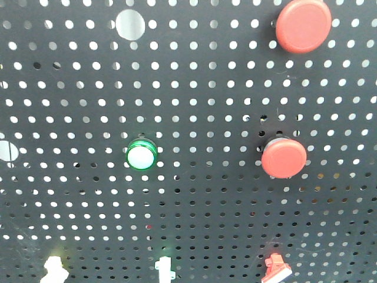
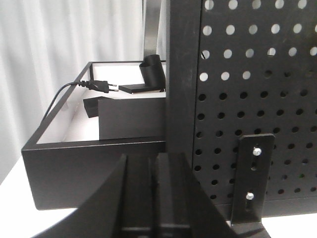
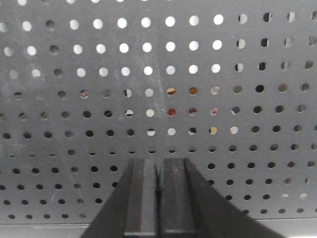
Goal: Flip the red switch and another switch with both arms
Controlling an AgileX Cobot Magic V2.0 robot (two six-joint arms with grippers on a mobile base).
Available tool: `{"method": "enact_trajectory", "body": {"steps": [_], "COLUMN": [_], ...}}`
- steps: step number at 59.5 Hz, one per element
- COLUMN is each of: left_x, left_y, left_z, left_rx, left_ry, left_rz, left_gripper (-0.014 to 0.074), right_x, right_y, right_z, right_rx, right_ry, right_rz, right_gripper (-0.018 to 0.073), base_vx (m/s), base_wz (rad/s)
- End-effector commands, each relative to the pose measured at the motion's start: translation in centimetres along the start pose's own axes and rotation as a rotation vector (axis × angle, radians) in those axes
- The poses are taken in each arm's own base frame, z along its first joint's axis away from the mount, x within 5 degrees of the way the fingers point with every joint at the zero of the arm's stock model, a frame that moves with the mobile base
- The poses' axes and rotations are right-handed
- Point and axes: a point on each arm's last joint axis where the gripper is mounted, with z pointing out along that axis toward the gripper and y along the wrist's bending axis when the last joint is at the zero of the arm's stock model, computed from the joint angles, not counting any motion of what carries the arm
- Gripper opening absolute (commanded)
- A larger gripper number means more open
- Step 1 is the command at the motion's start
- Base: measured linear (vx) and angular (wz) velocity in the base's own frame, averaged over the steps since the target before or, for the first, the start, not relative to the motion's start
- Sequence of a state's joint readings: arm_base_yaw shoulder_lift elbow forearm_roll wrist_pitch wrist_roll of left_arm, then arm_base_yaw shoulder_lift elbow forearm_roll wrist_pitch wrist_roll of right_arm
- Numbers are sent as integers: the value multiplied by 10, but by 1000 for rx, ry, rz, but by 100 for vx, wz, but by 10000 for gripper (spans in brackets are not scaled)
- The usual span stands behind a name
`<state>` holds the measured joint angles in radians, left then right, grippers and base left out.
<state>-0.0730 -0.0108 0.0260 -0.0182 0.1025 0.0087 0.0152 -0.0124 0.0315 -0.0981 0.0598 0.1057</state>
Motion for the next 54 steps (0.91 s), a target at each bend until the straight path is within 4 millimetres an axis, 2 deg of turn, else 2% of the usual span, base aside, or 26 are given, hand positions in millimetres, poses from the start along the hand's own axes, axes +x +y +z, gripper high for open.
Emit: {"method": "enact_trajectory", "body": {"steps": [1, 54], "left_x": [-2, -2], "left_y": [0, 0], "left_z": [0, 0], "left_rx": [-2, -2], "left_ry": [-76, -76], "left_rz": [-12, -12], "left_gripper": [3, 3], "right_x": [-7, -7], "right_y": [0, 0], "right_z": [-1, -1], "right_rx": [-2, -2], "right_ry": [-92, -93], "right_rz": [-19, -19], "right_gripper": [-6, -6], "base_vx": [0, 0], "base_wz": [0, 0]}}
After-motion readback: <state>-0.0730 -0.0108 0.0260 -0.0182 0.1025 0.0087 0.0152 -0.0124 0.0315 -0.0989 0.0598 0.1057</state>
